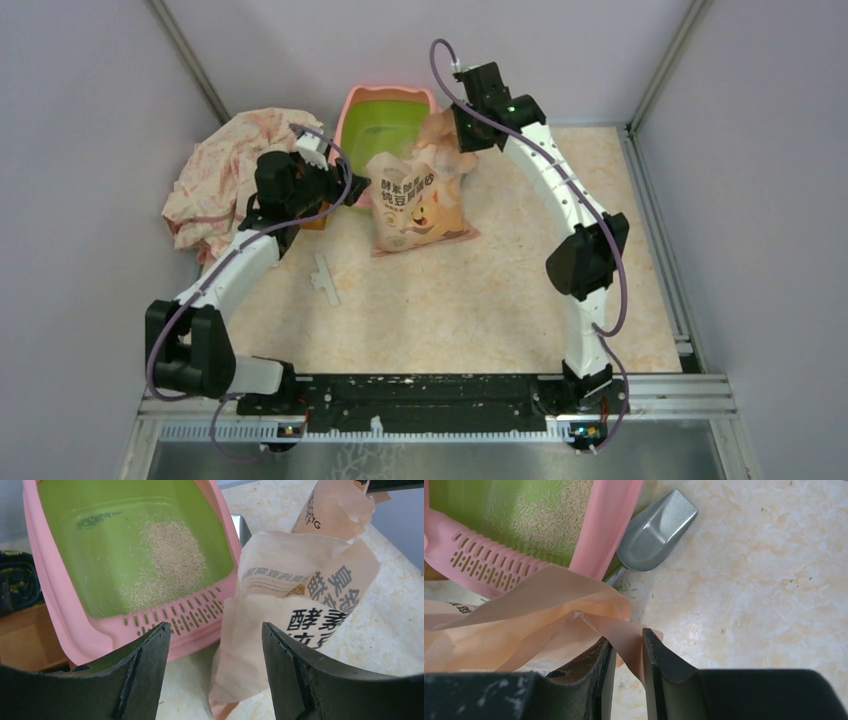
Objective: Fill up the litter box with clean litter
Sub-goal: Adjust the cat litter bag at the center of the board.
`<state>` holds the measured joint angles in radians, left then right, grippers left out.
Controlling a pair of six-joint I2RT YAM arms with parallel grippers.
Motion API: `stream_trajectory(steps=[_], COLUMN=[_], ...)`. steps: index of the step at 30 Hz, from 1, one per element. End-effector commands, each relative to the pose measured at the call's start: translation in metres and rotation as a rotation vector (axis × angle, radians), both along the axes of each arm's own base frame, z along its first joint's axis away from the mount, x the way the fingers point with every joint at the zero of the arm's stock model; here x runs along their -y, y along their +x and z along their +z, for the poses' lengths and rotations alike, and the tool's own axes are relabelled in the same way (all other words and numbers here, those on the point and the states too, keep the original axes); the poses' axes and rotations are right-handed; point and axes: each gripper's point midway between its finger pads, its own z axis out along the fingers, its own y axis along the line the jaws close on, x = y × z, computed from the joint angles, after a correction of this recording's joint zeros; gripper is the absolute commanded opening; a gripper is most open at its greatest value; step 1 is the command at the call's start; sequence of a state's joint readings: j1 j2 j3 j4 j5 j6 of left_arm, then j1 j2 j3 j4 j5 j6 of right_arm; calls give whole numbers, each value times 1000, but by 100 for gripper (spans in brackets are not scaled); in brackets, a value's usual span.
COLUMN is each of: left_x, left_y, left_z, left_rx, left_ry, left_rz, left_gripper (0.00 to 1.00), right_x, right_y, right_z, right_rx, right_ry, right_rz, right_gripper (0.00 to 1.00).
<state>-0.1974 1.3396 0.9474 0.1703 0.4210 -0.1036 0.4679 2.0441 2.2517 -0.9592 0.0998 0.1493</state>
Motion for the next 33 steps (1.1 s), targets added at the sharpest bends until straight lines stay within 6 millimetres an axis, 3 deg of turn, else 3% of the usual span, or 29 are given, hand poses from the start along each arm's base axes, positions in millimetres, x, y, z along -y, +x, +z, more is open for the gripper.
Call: stream_trajectory(steps=[1, 9, 12, 13, 17, 23, 29, 33], left_x=[10, 47, 53, 53, 44, 28, 9, 10], left_y=[18, 9, 3, 2, 2, -10, -3, -4], left_z=[19, 24, 18, 15, 1, -5, -6, 3], left_rx=[179, 223, 192, 180, 119, 59, 39, 47], left_ry=[-1, -84, -101, -100, -100, -135, -97, -101], left_rz=[-92, -366, -433, -439, -398, -321, -224, -238], left_gripper=[73, 62, 49, 41, 23, 24, 24, 24], right_x=[0, 3, 8, 10, 17, 23, 21, 22], right_y=[-5, -1, 2, 3, 5, 8, 9, 9], right_z=[40, 32, 28, 27, 23, 22, 28, 34], right_rx=[63, 15, 6, 3, -16, -18, -12, -9], right_ry=[66, 127, 131, 135, 161, 185, 203, 233], right_rz=[15, 27, 16, 12, 1, -3, -1, -3], right_gripper=[25, 22, 22, 22, 20, 19, 21, 20])
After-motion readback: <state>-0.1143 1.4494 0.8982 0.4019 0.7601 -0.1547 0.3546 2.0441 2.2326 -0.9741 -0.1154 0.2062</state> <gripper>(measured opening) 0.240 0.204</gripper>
